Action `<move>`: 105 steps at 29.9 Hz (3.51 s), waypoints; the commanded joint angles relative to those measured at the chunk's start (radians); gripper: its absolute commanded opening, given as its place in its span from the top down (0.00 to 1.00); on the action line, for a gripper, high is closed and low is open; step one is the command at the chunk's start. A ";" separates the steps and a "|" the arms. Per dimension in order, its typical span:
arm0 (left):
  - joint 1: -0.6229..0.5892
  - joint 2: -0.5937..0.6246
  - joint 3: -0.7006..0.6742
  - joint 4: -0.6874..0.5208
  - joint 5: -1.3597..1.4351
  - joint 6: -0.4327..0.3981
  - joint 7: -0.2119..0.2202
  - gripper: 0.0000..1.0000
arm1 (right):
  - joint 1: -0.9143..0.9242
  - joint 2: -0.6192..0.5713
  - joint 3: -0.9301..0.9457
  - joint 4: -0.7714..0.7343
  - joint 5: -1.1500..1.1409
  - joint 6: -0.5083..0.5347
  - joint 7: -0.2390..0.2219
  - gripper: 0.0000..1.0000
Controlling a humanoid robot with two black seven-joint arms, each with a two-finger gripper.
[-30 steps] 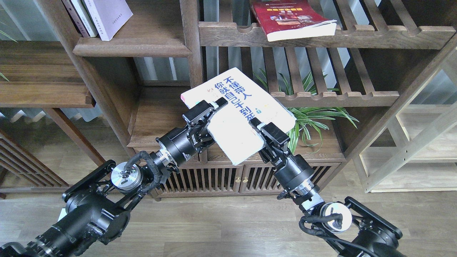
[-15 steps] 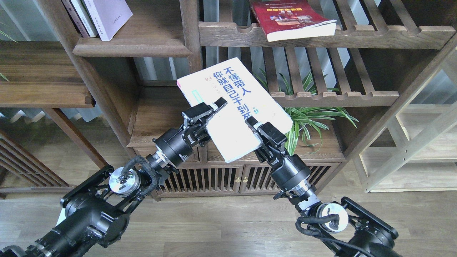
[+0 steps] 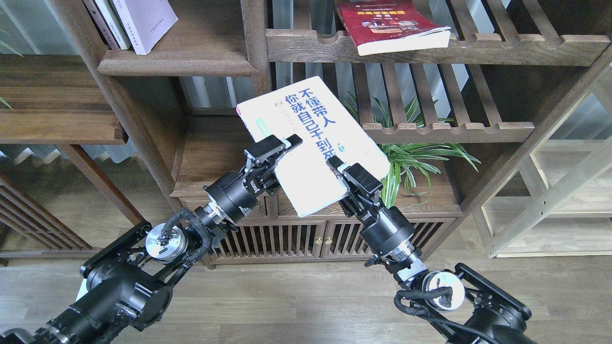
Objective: Organize books on shelf
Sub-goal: 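Grasp the booklet's edge with the left gripper beside the right gripper, then release the right gripper and swing the booklet away with the left gripper, then raise the booklet with the left gripper toward the upper shelf section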
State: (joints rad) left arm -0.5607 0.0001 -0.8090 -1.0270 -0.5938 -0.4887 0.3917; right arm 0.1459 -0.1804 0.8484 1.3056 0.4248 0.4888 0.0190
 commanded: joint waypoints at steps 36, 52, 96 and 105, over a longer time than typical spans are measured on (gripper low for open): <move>0.051 0.000 -0.044 -0.022 -0.038 0.000 0.097 0.99 | 0.000 -0.017 0.032 -0.003 -0.014 0.000 -0.002 0.50; 0.057 0.000 -0.044 -0.021 0.002 0.000 0.097 0.99 | 0.009 -0.024 0.119 -0.009 -0.054 0.000 -0.002 0.19; 0.170 0.855 -0.249 -0.479 0.350 0.000 0.097 1.00 | 0.047 -0.134 0.314 -0.192 -0.081 0.000 -0.001 0.14; 0.170 1.113 -0.371 -0.533 0.350 0.000 0.097 1.00 | 0.096 -0.137 0.308 -0.212 -0.087 0.000 -0.002 0.14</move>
State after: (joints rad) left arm -0.3914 1.0351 -1.1407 -1.5482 -0.2438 -0.4886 0.4888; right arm 0.2262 -0.3182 1.1602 1.1022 0.3376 0.4888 0.0184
